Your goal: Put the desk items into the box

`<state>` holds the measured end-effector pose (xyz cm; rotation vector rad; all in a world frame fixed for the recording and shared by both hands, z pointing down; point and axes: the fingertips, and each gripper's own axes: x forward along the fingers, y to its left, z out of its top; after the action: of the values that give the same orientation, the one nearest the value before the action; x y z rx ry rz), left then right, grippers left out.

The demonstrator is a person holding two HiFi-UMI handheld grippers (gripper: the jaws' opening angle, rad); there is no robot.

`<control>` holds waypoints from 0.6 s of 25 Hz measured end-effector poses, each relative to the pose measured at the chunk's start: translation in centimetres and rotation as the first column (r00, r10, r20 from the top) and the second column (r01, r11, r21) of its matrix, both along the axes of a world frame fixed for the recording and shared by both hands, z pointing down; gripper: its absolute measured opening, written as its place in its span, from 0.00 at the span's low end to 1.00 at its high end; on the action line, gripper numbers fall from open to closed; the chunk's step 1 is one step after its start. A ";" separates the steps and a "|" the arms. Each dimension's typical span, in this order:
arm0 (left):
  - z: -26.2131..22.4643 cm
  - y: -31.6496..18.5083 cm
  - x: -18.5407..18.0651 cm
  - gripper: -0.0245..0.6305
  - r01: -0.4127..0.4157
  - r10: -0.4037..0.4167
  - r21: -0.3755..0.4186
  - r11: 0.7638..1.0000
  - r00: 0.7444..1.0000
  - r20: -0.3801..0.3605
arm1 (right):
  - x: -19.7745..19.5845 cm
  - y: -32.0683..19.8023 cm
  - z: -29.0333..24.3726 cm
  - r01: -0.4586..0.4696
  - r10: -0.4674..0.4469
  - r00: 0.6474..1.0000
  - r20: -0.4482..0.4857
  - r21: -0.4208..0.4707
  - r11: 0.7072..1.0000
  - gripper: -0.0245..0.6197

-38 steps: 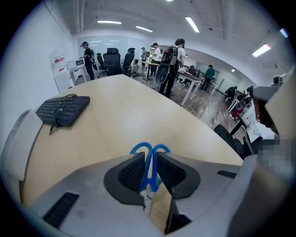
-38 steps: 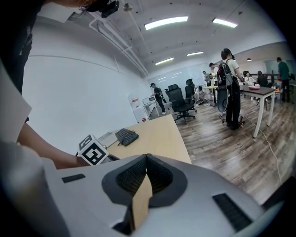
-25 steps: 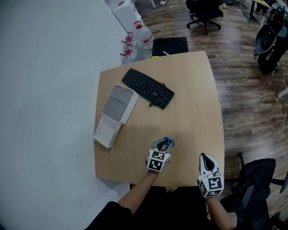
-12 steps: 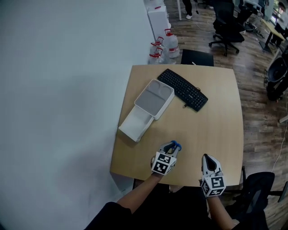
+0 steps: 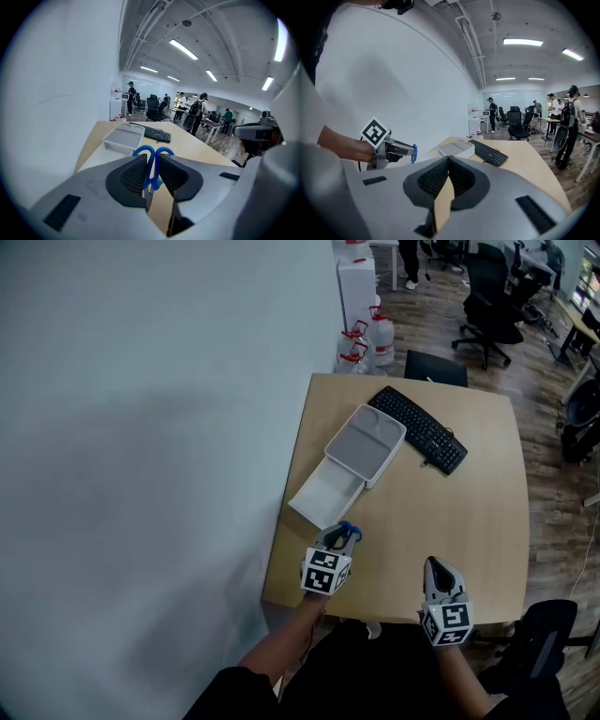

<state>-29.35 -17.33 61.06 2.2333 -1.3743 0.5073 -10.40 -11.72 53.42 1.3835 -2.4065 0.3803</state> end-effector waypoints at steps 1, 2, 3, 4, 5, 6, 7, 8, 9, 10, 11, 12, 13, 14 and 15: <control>-0.1 -0.3 -1.3 0.16 0.019 -0.019 0.005 1.000 1.000 -0.002 | -0.8 -0.2 -0.2 0.013 -0.013 1.000 -0.001 0.004 1.000 0.13; -0.2 -0.8 -2.6 0.16 0.038 -0.038 0.009 0.999 0.999 -0.003 | -1.6 -0.5 -0.3 0.024 -0.024 1.000 0.000 0.007 1.000 0.13; -0.2 -1.4 -3.7 0.16 0.056 -0.056 0.013 0.998 0.998 -0.001 | -2.3 -0.8 -0.1 0.034 -0.034 0.999 0.000 0.007 0.999 0.13; -0.1 -2.1 -4.7 0.16 0.073 -0.073 0.017 0.997 0.997 0.003 | -2.8 -1.1 0.1 0.041 -0.041 0.999 0.001 0.005 0.999 0.13; -0.1 -2.8 -5.7 0.16 0.086 -0.086 0.022 0.996 0.996 0.010 | -3.3 -1.4 0.4 0.048 -0.048 0.999 0.003 0.002 0.999 0.13; 0.0 -3.5 -6.5 0.16 0.095 -0.096 0.027 0.995 0.995 0.021 | -3.6 -1.8 0.7 0.052 -0.052 0.999 0.005 -0.003 0.999 0.13; 0.1 -4.3 -7.3 0.16 0.102 -0.103 0.032 0.994 0.994 0.036 | -4.0 -2.2 1.0 0.054 -0.054 0.998 0.008 -0.009 0.998 0.13; 0.2 -5.1 -8.0 0.16 0.106 -0.108 0.034 0.994 0.993 0.051 | -4.2 -2.5 1.3 0.054 -0.054 0.998 0.011 -0.015 0.998 0.13; 0.4 -5.7 -8.6 0.16 0.111 -0.112 0.030 0.993 0.992 0.062 | -4.3 -2.7 1.5 0.054 -0.054 0.998 0.014 -0.022 0.998 0.13; 0.7 -6.3 -9.0 0.16 0.115 -0.116 0.021 0.993 0.991 0.067 | -4.4 -2.9 1.7 0.054 -0.054 0.998 0.016 -0.028 0.998 0.13; 1.0 -6.8 -9.4 0.16 0.119 -0.119 0.010 0.993 0.991 0.065 | -4.4 -3.1 1.7 0.054 -0.054 0.998 0.018 -0.033 0.998 0.13; 1.2 -7.4 -9.7 0.16 0.121 -0.121 -0.001 0.993 0.991 0.061 | -4.5 -3.4 1.7 0.053 -0.053 0.998 0.019 -0.034 0.998 0.13; 1.5 -7.8 -10.0 0.16 0.121 -0.120 -0.012 0.993 0.991 0.061 | -4.5 -3.7 1.6 0.049 -0.048 0.999 0.020 -0.031 0.998 0.13; 1.9 -8.2 -10.3 0.16 0.121 -0.119 -0.025 0.992 0.991 0.064 | -4.4 -4.0 1.6 0.041 -0.041 0.999 0.018 -0.027 0.999 0.13; 2.5 -8.5 -10.5 0.16 0.121 -0.118 -0.040 0.992 0.991 0.068 | -4.1 -4.4 1.7 0.031 -0.030 0.999 0.016 -0.024 0.999 0.13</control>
<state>-39.90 -25.85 63.53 2.1009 -1.5051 0.5678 -14.53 -16.07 55.12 1.3369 -2.4242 0.4125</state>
